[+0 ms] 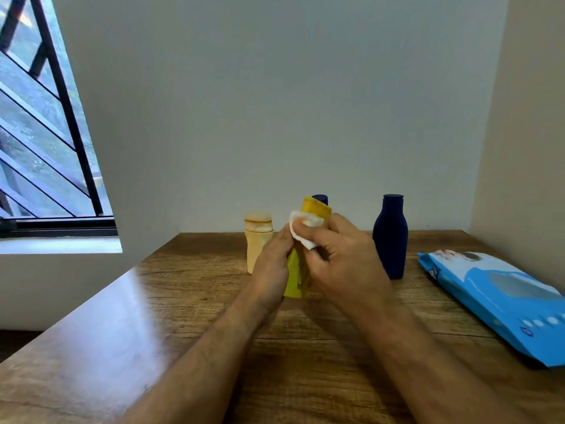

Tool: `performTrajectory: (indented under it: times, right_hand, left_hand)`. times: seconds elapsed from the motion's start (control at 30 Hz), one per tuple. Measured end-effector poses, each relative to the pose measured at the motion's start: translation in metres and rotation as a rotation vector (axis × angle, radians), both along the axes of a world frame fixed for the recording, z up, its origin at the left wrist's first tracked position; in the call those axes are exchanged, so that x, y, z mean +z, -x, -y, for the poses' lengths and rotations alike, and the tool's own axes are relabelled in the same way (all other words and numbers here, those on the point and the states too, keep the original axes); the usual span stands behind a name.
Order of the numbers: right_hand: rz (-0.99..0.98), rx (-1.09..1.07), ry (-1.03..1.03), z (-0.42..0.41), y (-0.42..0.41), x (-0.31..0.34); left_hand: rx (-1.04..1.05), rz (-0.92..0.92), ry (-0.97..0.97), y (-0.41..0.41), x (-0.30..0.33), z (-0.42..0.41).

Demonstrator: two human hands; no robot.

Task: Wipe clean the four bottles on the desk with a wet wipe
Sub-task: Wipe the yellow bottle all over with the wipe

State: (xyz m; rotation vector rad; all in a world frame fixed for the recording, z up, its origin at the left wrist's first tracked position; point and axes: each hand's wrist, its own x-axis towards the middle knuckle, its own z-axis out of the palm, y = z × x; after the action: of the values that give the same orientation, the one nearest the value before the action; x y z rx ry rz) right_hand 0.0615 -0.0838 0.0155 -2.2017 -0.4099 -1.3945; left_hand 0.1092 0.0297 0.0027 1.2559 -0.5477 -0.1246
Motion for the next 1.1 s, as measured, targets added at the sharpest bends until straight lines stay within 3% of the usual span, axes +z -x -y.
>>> performTrajectory:
  times: [0.17, 0.33, 0.57, 0.77, 0.93, 1.1]
  right_hand:
    - [0.198, -0.029, -0.104, 0.008, 0.007, 0.010]
    - [0.120, -0.067, -0.254, 0.014, 0.005, 0.011]
    - [0.155, 0.016, -0.156, 0.004, 0.003, 0.008]
    - [0.259, 0.034, -0.015, 0.006, 0.005, 0.010]
    - [0.194, -0.037, -0.168, 0.019, -0.001, 0.009]
    - [0.219, 0.041, -0.137, 0.007, 0.003, 0.007]
  left_hand:
    - [-0.009, 0.098, 0.098, 0.006, 0.007, 0.005]
    - [0.004, 0.189, 0.061, 0.010, 0.009, 0.003]
    - [0.157, 0.428, -0.064, 0.014, 0.006, 0.004]
    - [0.260, 0.514, -0.107, 0.013, 0.001, 0.005]
    - [0.271, 0.519, -0.100, 0.013, 0.001, 0.004]
    - [0.309, 0.553, -0.154, 0.013, 0.000, 0.004]
